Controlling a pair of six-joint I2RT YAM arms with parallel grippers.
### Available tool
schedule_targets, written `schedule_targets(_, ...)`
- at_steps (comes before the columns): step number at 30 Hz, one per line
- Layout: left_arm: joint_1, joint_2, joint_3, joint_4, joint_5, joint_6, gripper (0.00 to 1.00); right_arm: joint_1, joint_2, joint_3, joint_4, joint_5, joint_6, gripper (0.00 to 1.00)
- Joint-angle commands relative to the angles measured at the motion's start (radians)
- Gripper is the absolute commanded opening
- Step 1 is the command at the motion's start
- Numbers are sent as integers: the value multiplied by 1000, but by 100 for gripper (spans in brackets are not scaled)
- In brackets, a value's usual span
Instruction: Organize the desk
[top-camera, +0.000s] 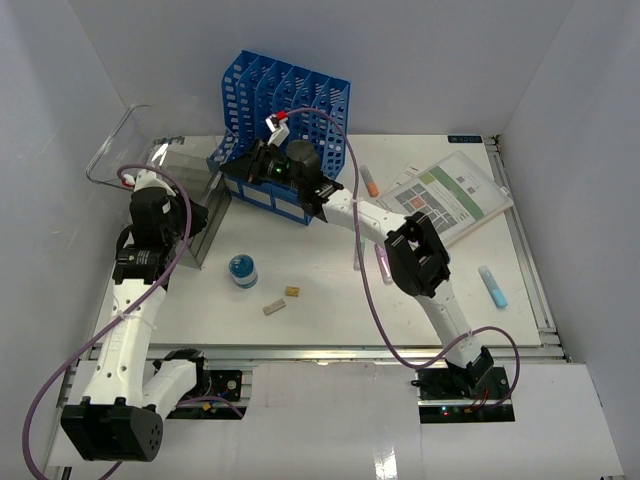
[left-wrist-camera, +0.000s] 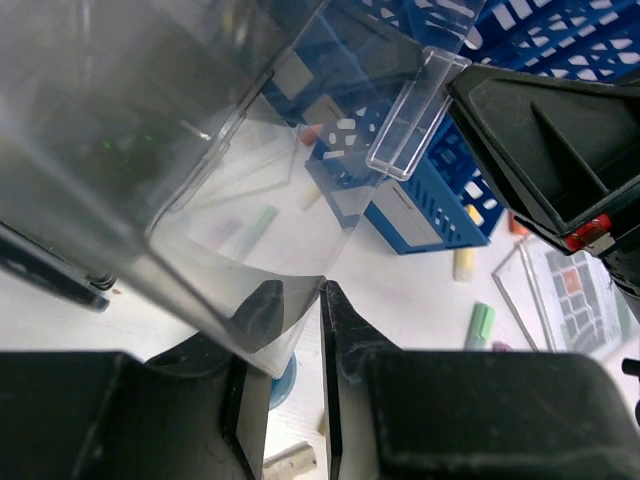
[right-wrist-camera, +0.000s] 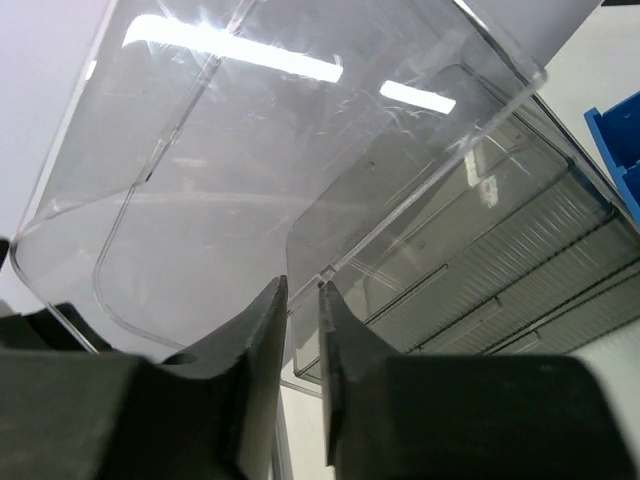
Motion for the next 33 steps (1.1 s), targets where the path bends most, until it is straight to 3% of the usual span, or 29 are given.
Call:
schedule_targets(1,17,-17,45,102,-40,8,32,-36,-148,-105,53,-155,-101,33)
schedule_targets(6,17,-30,49,102,-23,1,32,-42,-190,-164,44,-190,-140,61)
schedule_targets(9,17,-39,61,96,-8,-7,32,-48,-217,-193,42,-229,-193,70)
schedule_targets(11,17,-43,68,92,-3,-10,32,-61,-231,-205,56,-307,-229,76)
schedule_targets(12,17,-50,76,85,1,-16,33,-68,-235,-207,64,-438,-303,81)
schedule_targets(14,17,-69,92,71,8,-21,34,-77,-228,-183,-70,-626,-453,90)
schedule_targets(17,17,-87,115,50,19,-29,35,-72,-221,-92,-412,-705,-805,93)
schedule_targets(20,17,-106,131,34,18,-35,39,-60,-250,-113,-757,-616,-1080,97)
schedule_targets(23,17,-106,140,26,11,-38,40,-17,-288,-182,-878,-446,-1273,95)
schedule_targets(25,17,-100,145,21,-1,-36,41,29,-315,-227,-890,-344,-1343,90)
schedule_targets(29,17,-97,142,17,-19,-39,43,147,-359,-378,-798,-173,-1368,90)
schedule_targets(33,17,-101,142,15,-35,-41,43,183,-340,-406,-708,-147,-1313,90)
